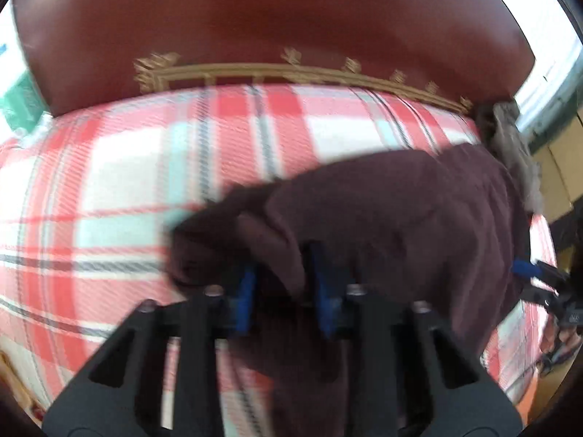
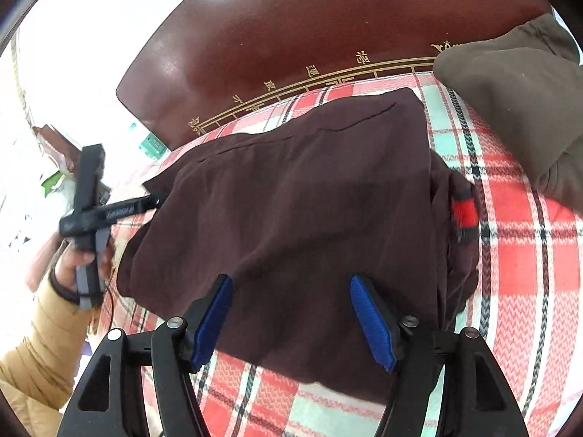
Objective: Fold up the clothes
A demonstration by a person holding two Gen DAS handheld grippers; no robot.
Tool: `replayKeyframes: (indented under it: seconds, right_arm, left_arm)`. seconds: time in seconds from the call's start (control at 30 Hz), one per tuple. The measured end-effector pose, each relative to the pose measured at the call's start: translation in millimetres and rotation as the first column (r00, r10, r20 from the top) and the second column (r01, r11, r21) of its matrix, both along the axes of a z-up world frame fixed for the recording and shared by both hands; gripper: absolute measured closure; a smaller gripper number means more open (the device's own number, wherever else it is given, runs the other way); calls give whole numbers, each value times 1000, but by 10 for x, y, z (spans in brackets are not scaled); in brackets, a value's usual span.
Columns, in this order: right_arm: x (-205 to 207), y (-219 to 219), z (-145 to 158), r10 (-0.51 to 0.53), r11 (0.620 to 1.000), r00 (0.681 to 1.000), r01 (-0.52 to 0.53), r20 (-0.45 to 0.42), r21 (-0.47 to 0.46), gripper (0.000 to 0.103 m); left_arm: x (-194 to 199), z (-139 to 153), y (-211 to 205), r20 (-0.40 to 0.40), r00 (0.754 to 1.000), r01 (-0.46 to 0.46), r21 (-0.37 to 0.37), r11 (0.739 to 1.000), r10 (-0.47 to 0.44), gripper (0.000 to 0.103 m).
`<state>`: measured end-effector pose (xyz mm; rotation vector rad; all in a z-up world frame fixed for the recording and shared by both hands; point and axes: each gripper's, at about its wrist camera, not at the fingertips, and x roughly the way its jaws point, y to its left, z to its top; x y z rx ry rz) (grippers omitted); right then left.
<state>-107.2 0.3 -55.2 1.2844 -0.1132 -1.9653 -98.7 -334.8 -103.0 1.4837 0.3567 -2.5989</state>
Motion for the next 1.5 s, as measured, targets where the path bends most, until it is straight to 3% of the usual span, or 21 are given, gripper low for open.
replayKeyframes:
  seconds: [0.17,0.3,0.37,0.5,0.57,0.73,0.8,0.9,1.03,1.1,1.13,1.17,1.33,1.5]
  right_arm:
    - [131,210,22,-31,999,999,31,-6,-32,31]
    - [262,504,-20,-115,988,993,115,10,-99,31]
    - [304,669,-74,-178,974,983,182,39,-135,31]
    - [269,967,-244,-329,927,938,343,110,-153,31]
    - [218,1063,-296,-370,901,918,393,144,-184,31]
    - [47,853,-352,-401,866,902,430,160,-255,31]
    - [-20,700,-356,-406,871,907,421,112,-254,30]
    - [-109,482,-355,-422,875,906,415,30,-249,21]
    - [-163,344,-367,-432,872,902,418,-1,-256,20]
    - [-179,294,-331,-424,874,906,408,-5,-262,38]
    - [-174,262,-268,-413,877,911,396,-7,-271,80]
    - [-169,230,-205,-402,880,916,384,-9,-279,86]
    - [-142,69,111,-347,891,938,322,-23,-320,86]
    - [-89,-165,472,-283,906,957,246,-60,-346,86]
  left_arm:
    - [102,182,-234,-27,994,-109,-155,982,106,77]
    - [366,282,-278,-73,988,-141,-34,989,138,77]
    - [505,358,-126,-129,988,-82,-5,997,81,73]
    - [768,477,519,-223,968,113,-35,993,-118,40]
    - [811,458,820,-235,952,184,-67,981,-194,37]
    - [645,153,1279,-170,946,267,-81,960,-277,37]
    - [538,-13,1304,-135,956,255,-71,964,-262,37]
    - [480,-170,1289,-91,969,226,-59,972,-231,37]
    - [451,-286,1243,-70,976,206,-37,978,-208,37]
    - [436,-298,1278,-65,977,202,-45,978,-205,33]
    - [421,-304,1300,-60,977,202,-51,978,-205,31]
    - [406,-318,1316,-56,978,200,-56,978,-203,30]
    - [321,-297,1312,-48,982,182,-33,983,-183,29]
    - [409,-216,1107,-105,982,165,112,980,-154,29]
